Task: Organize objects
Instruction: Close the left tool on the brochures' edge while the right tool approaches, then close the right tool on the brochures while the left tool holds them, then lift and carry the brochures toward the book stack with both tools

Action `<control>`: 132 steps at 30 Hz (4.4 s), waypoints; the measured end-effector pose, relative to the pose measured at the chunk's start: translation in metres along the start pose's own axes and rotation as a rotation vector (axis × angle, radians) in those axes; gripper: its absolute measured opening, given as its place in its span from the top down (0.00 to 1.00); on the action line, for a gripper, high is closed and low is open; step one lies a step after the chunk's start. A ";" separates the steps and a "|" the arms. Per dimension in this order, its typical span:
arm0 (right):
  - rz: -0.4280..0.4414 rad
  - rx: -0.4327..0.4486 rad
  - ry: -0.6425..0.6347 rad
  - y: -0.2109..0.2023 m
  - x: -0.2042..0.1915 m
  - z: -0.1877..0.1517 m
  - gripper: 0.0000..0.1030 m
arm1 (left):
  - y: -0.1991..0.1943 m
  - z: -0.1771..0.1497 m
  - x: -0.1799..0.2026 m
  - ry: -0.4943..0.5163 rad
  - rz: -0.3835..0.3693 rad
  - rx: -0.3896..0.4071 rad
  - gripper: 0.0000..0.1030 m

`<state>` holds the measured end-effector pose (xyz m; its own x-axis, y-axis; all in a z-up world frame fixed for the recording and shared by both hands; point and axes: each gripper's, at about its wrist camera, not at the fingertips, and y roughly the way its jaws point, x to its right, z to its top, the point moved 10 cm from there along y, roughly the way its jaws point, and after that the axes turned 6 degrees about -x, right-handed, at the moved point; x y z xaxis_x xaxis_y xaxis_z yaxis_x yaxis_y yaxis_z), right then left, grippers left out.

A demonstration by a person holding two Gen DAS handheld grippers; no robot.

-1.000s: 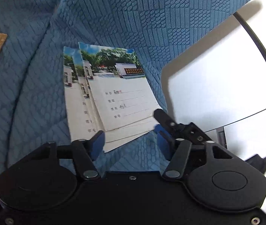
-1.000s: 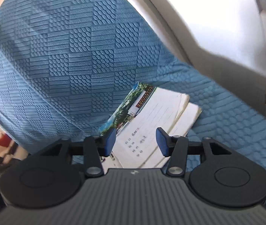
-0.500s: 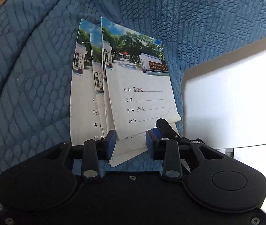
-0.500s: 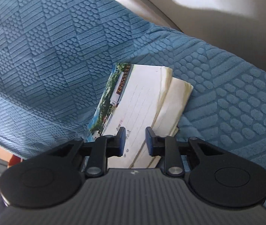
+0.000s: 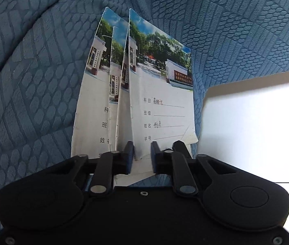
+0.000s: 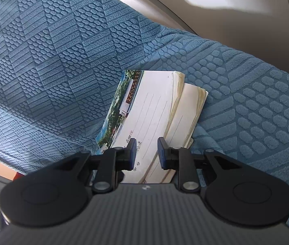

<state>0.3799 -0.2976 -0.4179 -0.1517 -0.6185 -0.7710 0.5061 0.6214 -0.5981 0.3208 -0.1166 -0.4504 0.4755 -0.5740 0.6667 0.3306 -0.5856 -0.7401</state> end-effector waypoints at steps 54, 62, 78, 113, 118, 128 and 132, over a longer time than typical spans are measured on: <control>0.203 0.053 -0.032 -0.061 -0.055 -0.034 0.95 | -0.127 -0.035 0.011 0.149 -0.058 0.063 0.98; 0.224 0.080 -0.129 -0.099 -0.103 -0.051 0.96 | -0.169 -0.042 0.023 0.221 -0.058 0.098 0.98; 0.312 0.089 -0.209 -0.139 -0.188 -0.075 0.96 | -0.288 -0.041 0.046 0.336 -0.124 0.241 0.98; 0.265 -0.146 -0.369 -0.048 -0.272 -0.231 0.95 | -0.420 0.007 -0.127 0.150 -0.061 0.360 0.97; 0.192 -0.201 -0.363 -0.024 -0.250 -0.259 0.95 | -0.406 0.009 -0.163 0.098 -0.019 0.324 0.97; 0.072 -0.246 -0.414 -0.008 -0.221 -0.291 0.91 | -0.379 0.005 -0.197 0.049 0.088 0.246 0.97; 0.049 -0.264 -0.405 -0.004 -0.212 -0.293 0.90 | -0.375 0.004 -0.200 0.061 0.130 0.240 0.98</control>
<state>0.1609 -0.0284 -0.3162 0.2362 -0.6907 -0.6835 0.2638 0.7225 -0.6390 0.1049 0.2196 -0.3066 0.4793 -0.6727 0.5637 0.4570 -0.3571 -0.8147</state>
